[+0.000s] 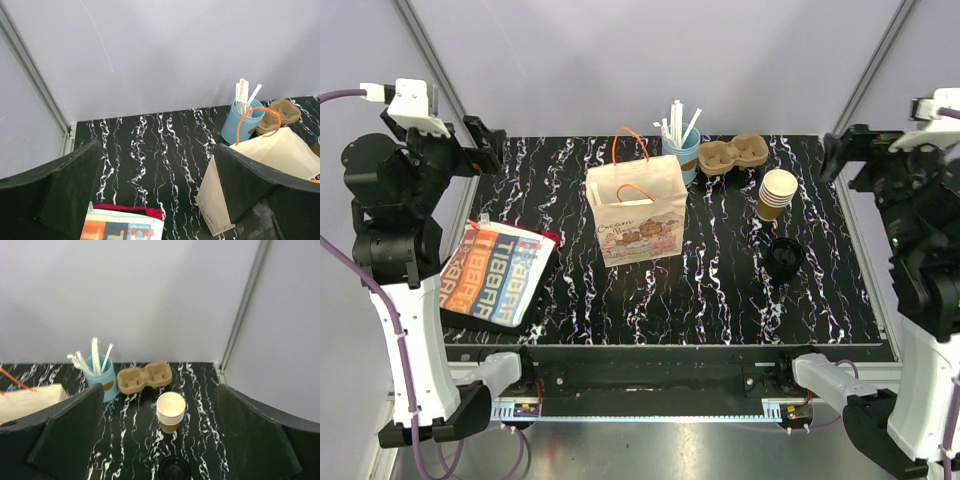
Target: Pack the takeout coffee
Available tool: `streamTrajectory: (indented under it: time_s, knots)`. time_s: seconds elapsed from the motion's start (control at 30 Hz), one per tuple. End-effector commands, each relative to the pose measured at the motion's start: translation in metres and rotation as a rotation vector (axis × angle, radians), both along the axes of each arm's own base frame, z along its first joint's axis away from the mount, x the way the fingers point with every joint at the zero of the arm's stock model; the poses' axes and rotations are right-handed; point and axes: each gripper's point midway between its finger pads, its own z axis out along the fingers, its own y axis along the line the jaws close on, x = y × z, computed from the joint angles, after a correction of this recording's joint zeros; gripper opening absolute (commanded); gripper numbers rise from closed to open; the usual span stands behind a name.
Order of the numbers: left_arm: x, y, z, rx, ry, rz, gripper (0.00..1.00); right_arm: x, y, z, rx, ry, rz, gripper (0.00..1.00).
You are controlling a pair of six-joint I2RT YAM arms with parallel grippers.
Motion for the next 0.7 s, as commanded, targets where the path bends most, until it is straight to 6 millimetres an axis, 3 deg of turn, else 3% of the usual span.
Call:
streamTrajectory:
  time_s: [0.0,0.1,0.4,0.67]
  knots:
    - [-0.017,0.000,0.016,0.010,-0.031,-0.004,0.99,-0.040,-0.027,0.031,0.027,-0.093,-0.117,1.00]
    - [-0.019,0.003,0.014,0.002,-0.029,0.005,0.99,-0.041,-0.035,0.027,0.019,-0.090,-0.160,1.00]
    - [-0.015,0.019,0.014,-0.024,-0.031,0.075,0.99,-0.001,0.015,-0.010,-0.008,0.008,0.081,1.00]
    - [-0.009,0.014,0.005,-0.028,-0.006,0.038,0.99,0.013,0.028,-0.021,-0.004,0.044,0.134,1.00]
